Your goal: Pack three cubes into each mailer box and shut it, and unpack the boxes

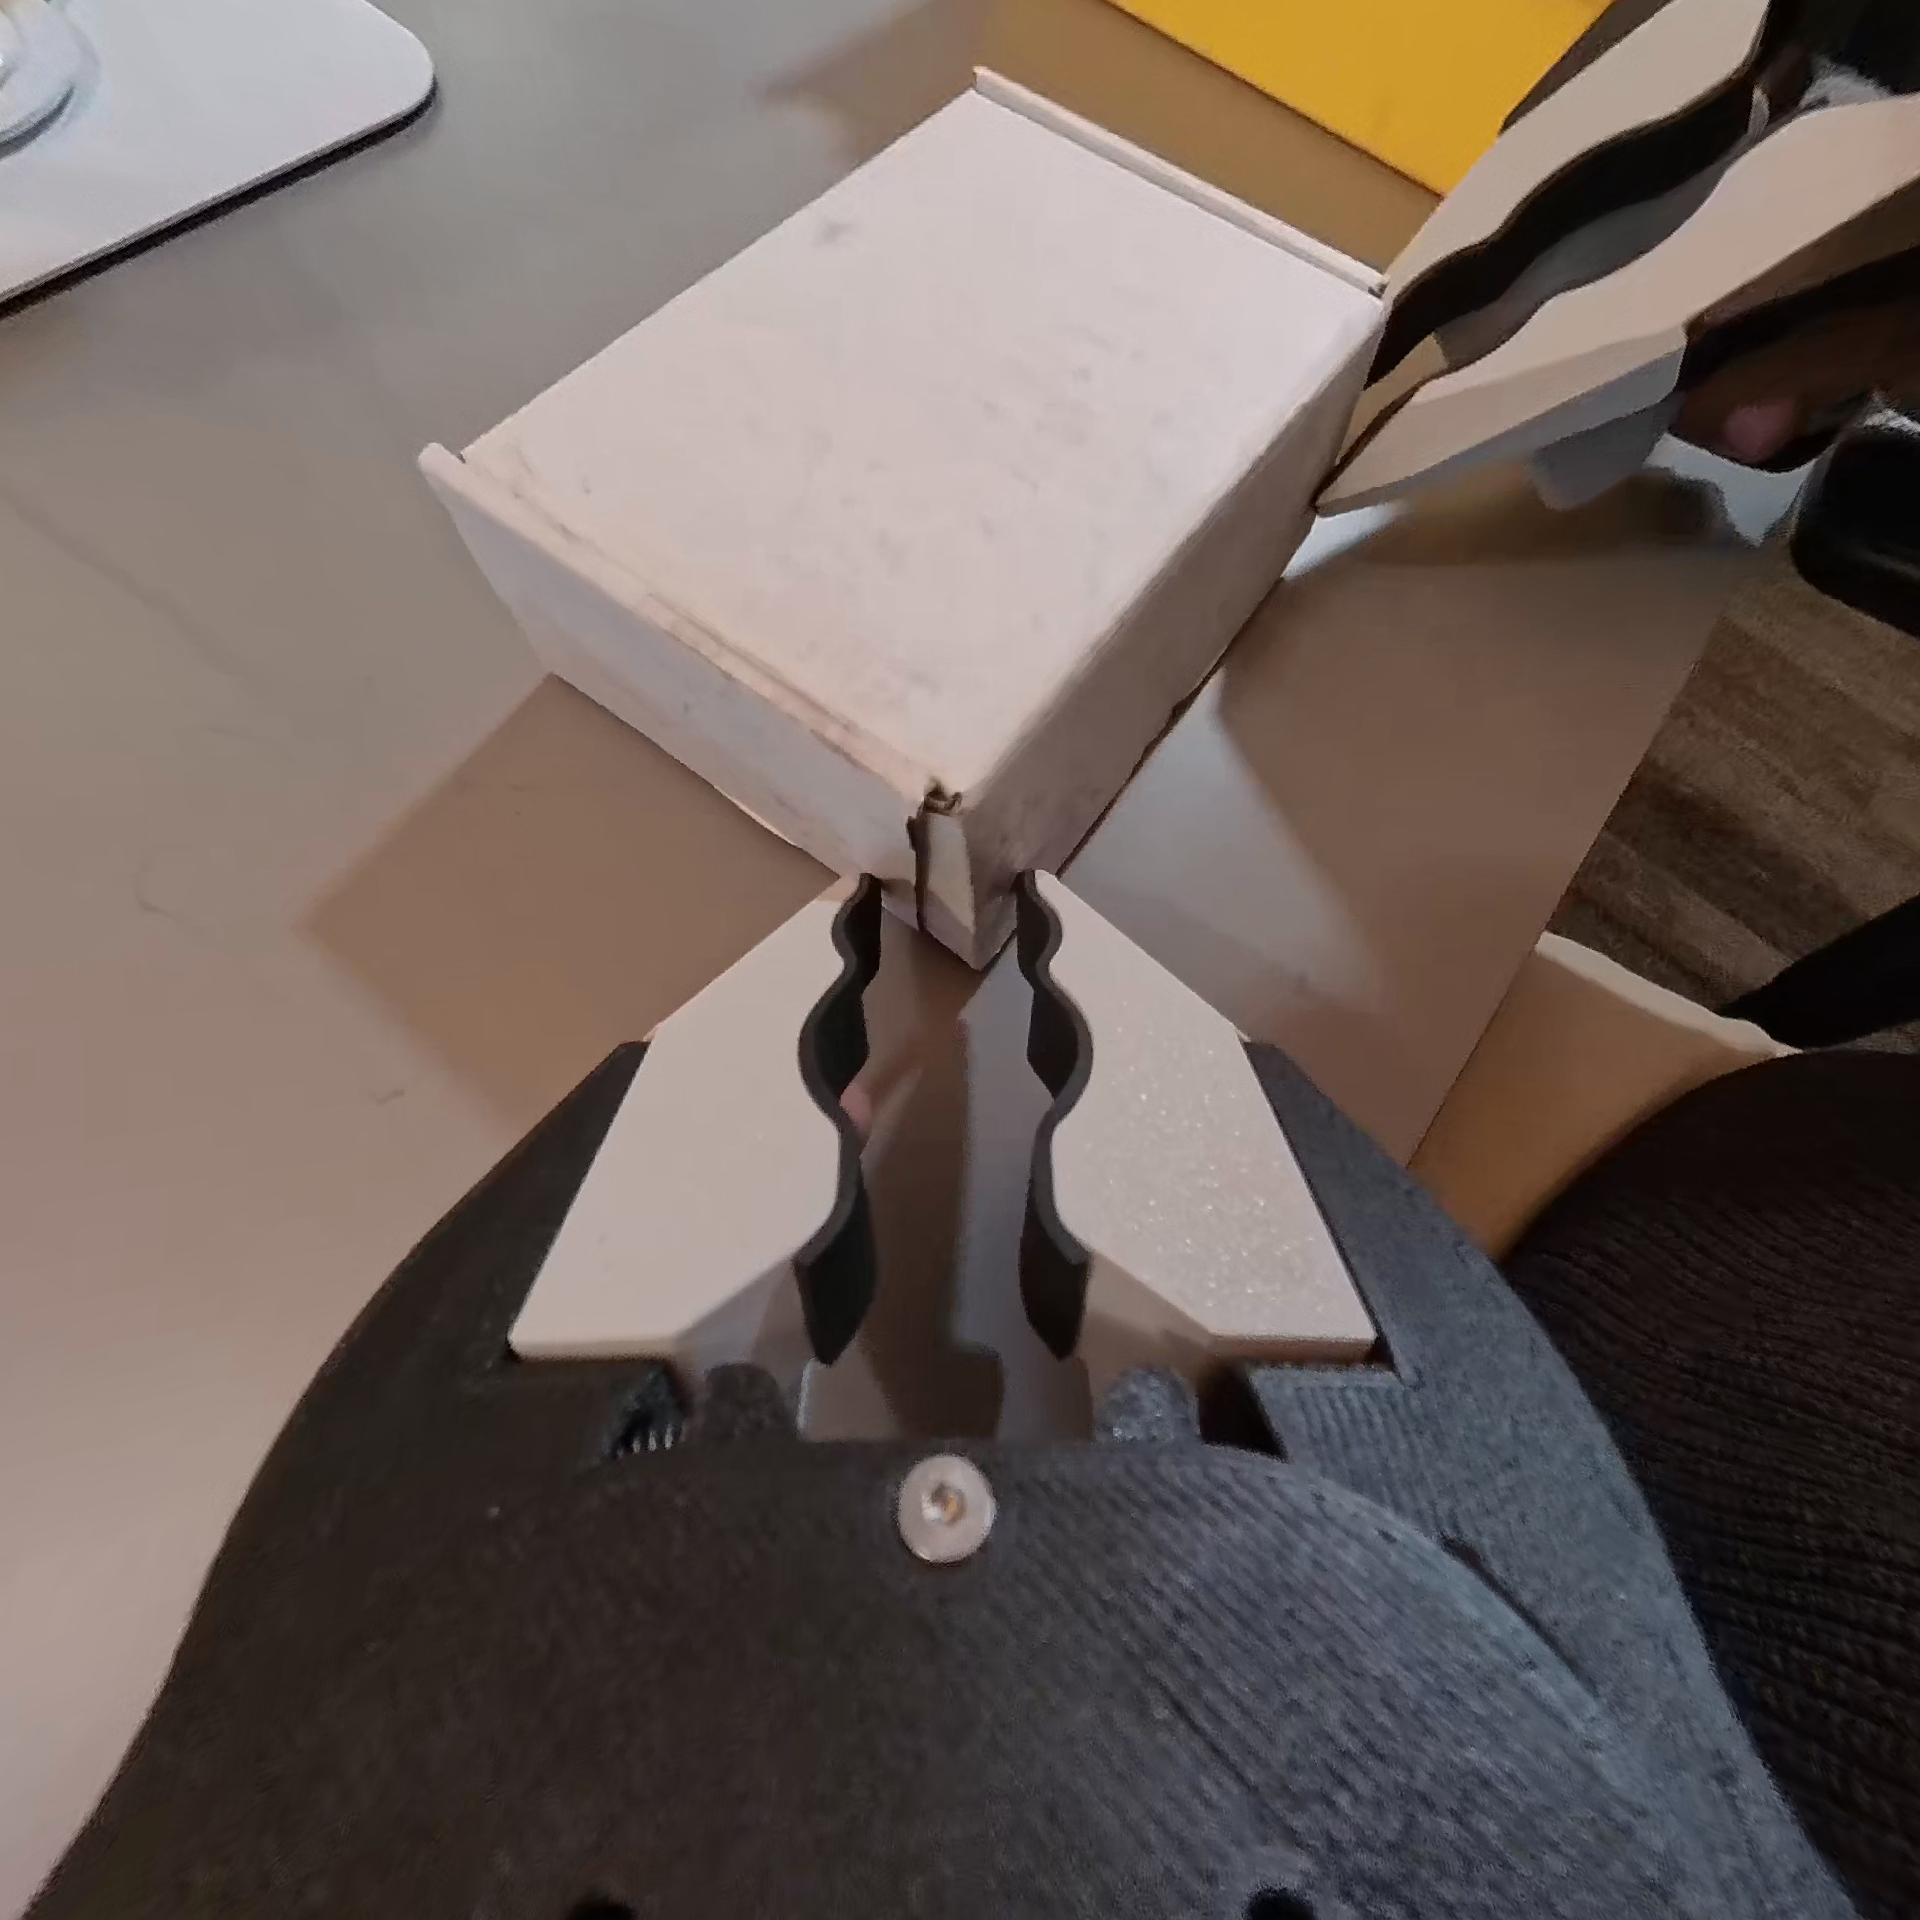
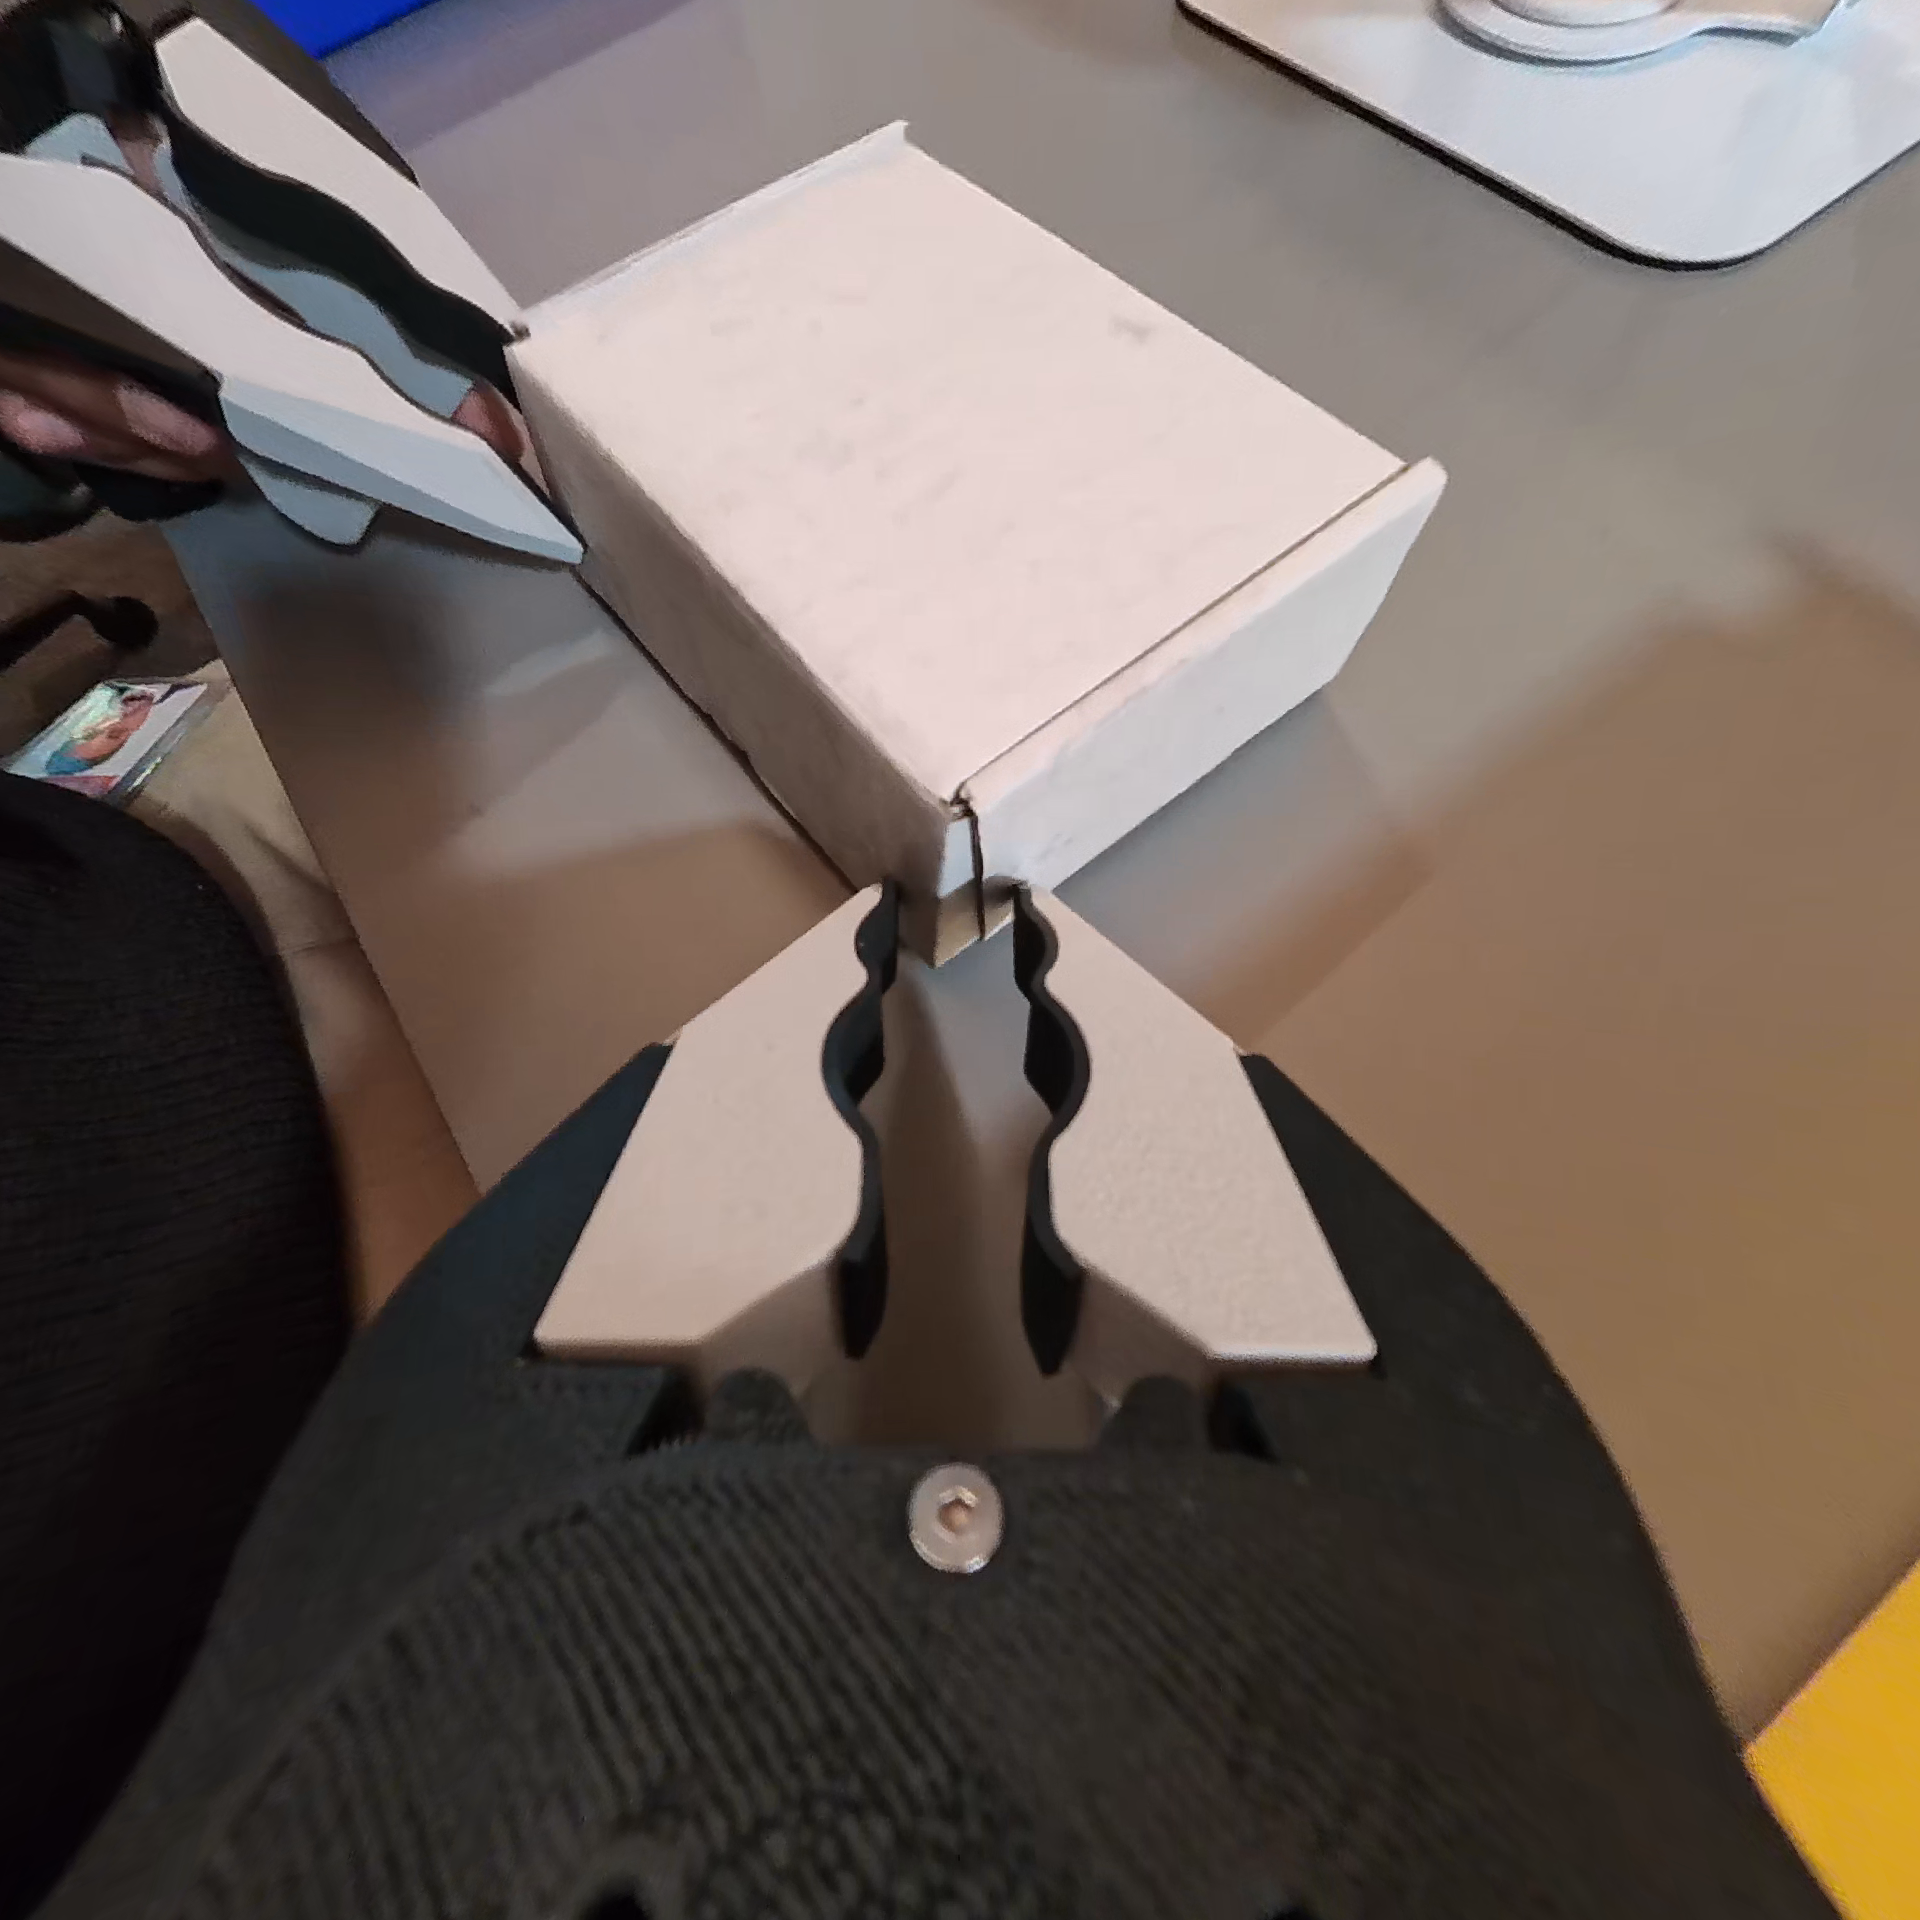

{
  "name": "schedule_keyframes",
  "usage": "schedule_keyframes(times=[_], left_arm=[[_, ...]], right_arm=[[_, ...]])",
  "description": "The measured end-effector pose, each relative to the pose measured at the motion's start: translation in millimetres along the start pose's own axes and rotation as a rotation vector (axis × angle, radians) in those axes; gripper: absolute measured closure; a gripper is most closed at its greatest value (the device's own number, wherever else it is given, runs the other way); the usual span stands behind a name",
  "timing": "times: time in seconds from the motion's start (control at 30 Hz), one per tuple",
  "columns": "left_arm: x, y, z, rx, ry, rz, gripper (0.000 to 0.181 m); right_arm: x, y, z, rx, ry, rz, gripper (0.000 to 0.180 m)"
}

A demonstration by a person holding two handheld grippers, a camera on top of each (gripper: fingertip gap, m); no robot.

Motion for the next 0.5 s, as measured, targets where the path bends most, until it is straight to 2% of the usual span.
schedule_keyframes(times=[0.1,0.17,0.37,0.43,0.5], left_arm=[[-1.0,0.0,-0.1,0.000,-0.011,0.010,0.158],[-0.9,1.0,0.3,-0.011,-0.009,0.007,0.154],[10.0,8.3,2.4,-0.085,0.095,-0.054,0.071],[17.2,8.4,4.6,-0.091,0.075,-0.064,0.059],[25.9,4.6,5.2,-0.037,-0.044,-0.023,0.051]], right_arm=[[-0.8,1.6,-1.4,-0.006,-0.011,0.014,0.157],[-1.3,4.9,-0.5,-0.026,-0.010,0.018,0.147],[-4.8,11.7,-0.2,-0.067,-0.045,0.018,0.130],[-4.2,10.7,0.9,-0.074,-0.053,0.027,0.128],[-2.7,8.8,1.8,-0.075,-0.056,0.038,0.126]])
Point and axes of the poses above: each gripper's, where its closed fingertips meet, y back along the fingers, z out of its top, x = y × z across the jaws, the point moved 8 cm from there along y, back along the fingers, and after that the axes turned 2 degrees about x, right-handed, at the moved point
